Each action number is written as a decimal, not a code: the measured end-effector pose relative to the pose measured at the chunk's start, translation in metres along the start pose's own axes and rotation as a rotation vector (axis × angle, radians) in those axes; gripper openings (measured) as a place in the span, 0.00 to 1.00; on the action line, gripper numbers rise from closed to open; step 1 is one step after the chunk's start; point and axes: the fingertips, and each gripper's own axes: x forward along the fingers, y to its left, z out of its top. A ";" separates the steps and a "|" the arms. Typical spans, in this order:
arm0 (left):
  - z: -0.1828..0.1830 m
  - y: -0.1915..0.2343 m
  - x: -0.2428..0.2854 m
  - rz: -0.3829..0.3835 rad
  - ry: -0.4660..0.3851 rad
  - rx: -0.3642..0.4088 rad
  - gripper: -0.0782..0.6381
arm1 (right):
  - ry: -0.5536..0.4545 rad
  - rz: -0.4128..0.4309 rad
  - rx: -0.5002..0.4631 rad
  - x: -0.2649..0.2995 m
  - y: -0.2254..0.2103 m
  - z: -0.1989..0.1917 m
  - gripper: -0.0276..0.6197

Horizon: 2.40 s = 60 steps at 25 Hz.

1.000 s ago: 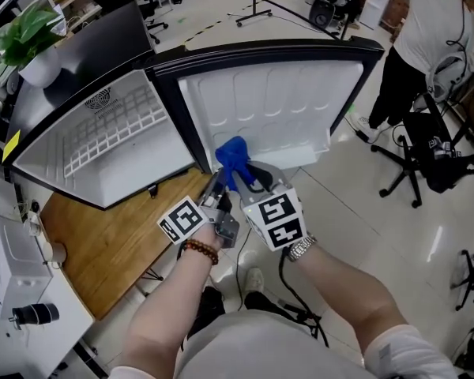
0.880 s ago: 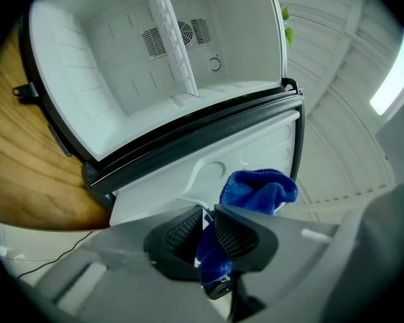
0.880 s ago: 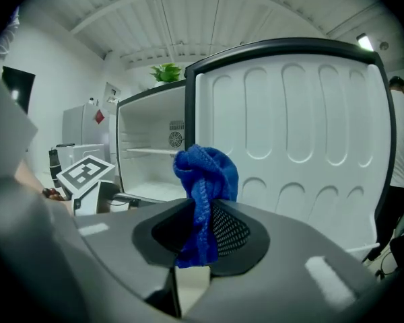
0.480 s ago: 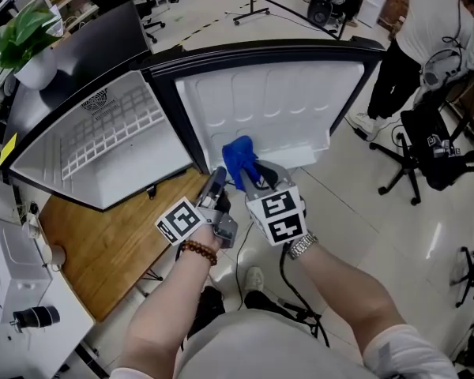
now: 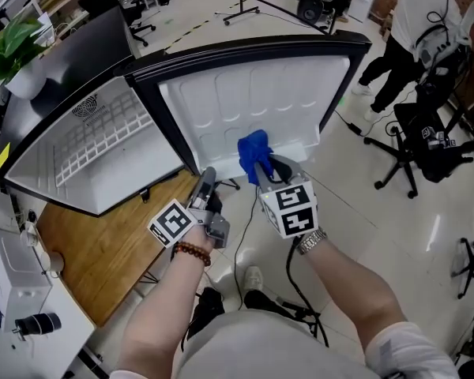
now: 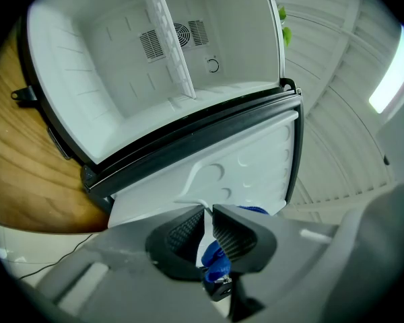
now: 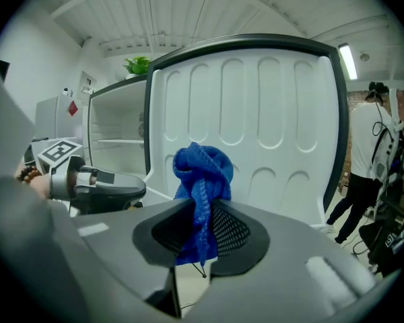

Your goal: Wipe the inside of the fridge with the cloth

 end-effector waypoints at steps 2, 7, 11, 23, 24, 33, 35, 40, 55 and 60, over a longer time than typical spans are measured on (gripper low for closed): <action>-0.003 -0.008 0.003 -0.050 -0.013 -0.074 0.17 | 0.001 -0.018 0.008 -0.003 -0.010 -0.002 0.16; -0.004 -0.006 0.002 -0.033 -0.016 -0.064 0.17 | 0.005 -0.061 0.014 -0.012 -0.035 -0.006 0.16; -0.003 -0.001 0.001 -0.001 -0.014 -0.042 0.17 | 0.009 -0.096 0.020 -0.020 -0.056 -0.010 0.16; -0.004 -0.001 -0.001 0.018 -0.025 -0.031 0.17 | 0.027 -0.220 0.039 -0.045 -0.129 -0.025 0.16; -0.005 0.000 -0.001 0.022 -0.025 -0.035 0.17 | 0.030 -0.228 0.039 -0.046 -0.134 -0.026 0.16; -0.021 0.003 -0.008 0.006 -0.007 -0.085 0.18 | 0.008 -0.251 0.057 -0.066 -0.155 -0.022 0.16; -0.027 0.019 -0.014 0.065 0.004 -0.079 0.18 | -0.004 -0.239 0.056 -0.071 -0.151 -0.017 0.16; -0.033 0.046 -0.011 0.131 0.027 -0.072 0.18 | -0.011 -0.199 0.047 -0.073 -0.132 -0.013 0.16; -0.027 0.069 0.008 0.184 0.020 -0.081 0.14 | 0.020 -0.079 -0.003 -0.035 -0.067 -0.006 0.16; -0.023 0.061 0.004 0.176 0.047 -0.061 0.14 | 0.006 -0.042 -0.019 -0.029 -0.041 0.007 0.16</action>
